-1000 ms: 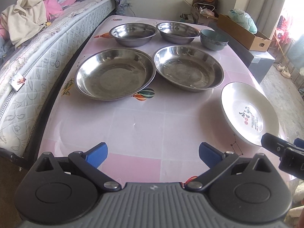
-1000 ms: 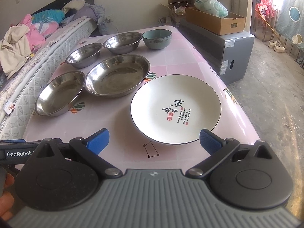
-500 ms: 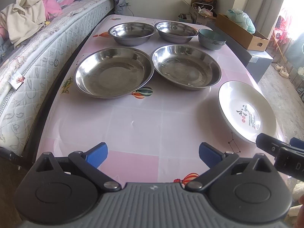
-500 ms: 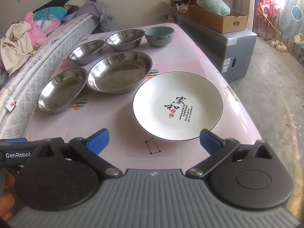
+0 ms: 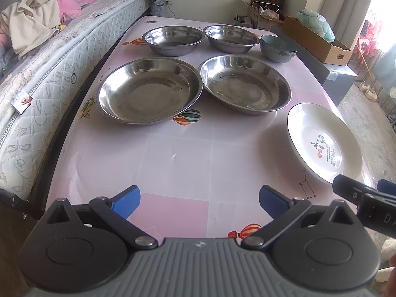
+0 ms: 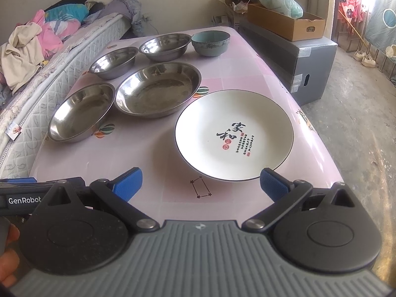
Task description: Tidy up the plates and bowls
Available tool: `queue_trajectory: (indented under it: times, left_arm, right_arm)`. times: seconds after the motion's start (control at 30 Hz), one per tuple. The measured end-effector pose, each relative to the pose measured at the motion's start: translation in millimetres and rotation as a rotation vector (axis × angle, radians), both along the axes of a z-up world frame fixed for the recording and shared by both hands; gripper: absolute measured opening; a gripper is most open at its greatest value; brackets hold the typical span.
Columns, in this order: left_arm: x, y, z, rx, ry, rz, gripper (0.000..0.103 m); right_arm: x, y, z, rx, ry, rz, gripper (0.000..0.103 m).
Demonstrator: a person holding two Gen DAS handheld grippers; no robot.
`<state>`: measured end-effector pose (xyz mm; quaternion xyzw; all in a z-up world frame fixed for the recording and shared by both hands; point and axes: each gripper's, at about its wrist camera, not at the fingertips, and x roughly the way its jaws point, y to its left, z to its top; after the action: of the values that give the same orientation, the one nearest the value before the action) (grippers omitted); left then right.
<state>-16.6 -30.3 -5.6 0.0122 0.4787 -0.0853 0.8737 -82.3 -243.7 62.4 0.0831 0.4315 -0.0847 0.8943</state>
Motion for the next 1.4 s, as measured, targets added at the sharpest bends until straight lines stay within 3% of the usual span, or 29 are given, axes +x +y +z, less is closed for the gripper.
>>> queue_trajectory:
  times: [0.93, 1.4]
  left_arm:
    - [5.5, 7.4, -9.0, -0.003, 0.025, 0.019, 0.103]
    - [28.5, 22.4, -18.2, -0.002, 0.052, 0.082, 0.103]
  right_arm:
    - [6.5, 6.1, -6.4, 0.002, 0.018, 0.018, 0.102]
    - [25.0, 7.8, -0.1, 0.011, -0.036, 0.041, 0.102]
